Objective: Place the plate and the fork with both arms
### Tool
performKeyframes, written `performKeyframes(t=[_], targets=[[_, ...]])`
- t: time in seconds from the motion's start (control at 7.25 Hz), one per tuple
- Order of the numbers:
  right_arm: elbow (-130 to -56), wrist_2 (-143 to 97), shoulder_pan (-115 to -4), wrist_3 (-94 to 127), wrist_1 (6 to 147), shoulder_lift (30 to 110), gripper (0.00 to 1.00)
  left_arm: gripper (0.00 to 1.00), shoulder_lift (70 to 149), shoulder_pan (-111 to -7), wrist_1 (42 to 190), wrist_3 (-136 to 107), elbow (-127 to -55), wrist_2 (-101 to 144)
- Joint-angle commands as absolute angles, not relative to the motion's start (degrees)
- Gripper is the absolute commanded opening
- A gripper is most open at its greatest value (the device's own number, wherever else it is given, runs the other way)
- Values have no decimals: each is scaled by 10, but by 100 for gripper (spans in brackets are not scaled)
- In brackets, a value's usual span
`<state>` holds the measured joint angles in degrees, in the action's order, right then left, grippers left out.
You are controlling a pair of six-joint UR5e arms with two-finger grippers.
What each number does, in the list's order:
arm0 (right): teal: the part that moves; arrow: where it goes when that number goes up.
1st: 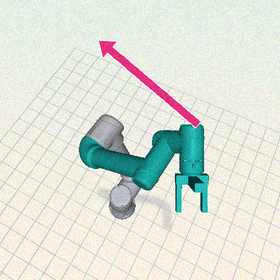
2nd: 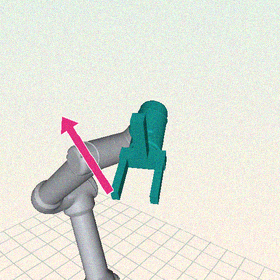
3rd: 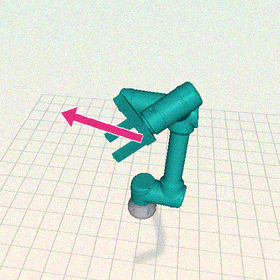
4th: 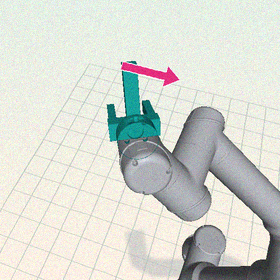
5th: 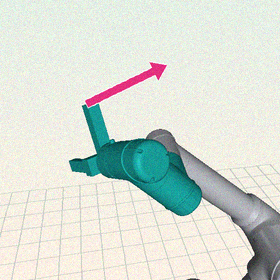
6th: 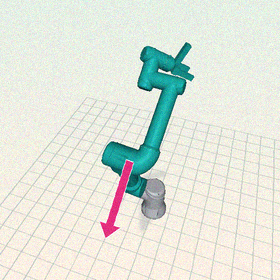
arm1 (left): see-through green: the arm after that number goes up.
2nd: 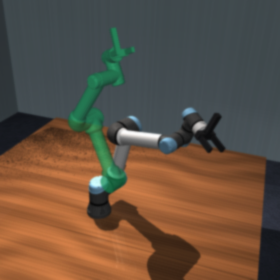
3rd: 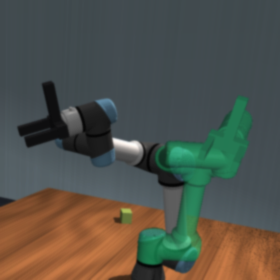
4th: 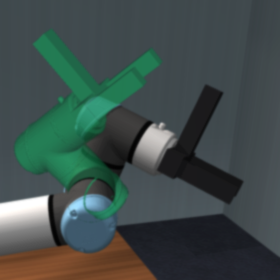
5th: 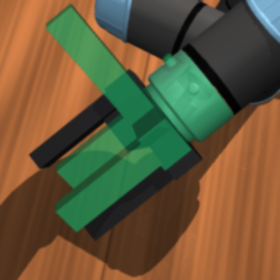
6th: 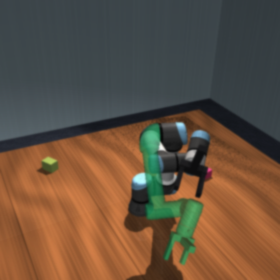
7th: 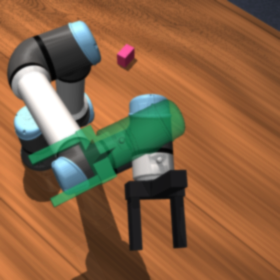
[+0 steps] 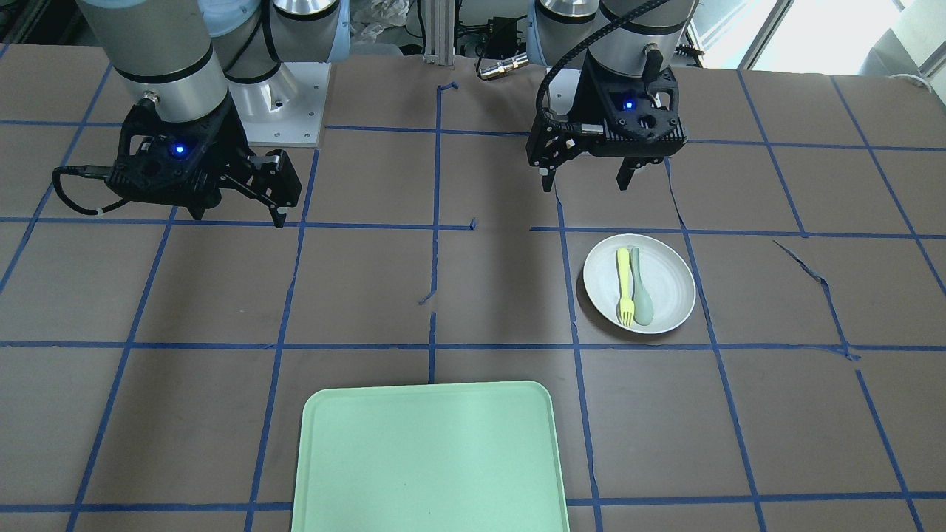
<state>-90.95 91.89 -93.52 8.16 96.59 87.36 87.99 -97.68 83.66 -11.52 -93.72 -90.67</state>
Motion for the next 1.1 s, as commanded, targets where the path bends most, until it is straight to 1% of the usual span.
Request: performKeyframes(t=[0.0, 0.69, 0.83, 0.97], targets=[[-909, 918, -935, 82, 966, 874, 100, 100, 880, -976, 838, -114, -939, -909], [-907, 918, -935, 99, 958, 878, 100, 100, 886, -975, 838, -106, -940, -916], [-909, 916, -935, 104, 960, 876, 100, 100, 888, -948, 839, -70, -966, -945], [-910, 917, -935, 103, 962, 875, 100, 100, 888, -885, 826, -2, -1018, -937]])
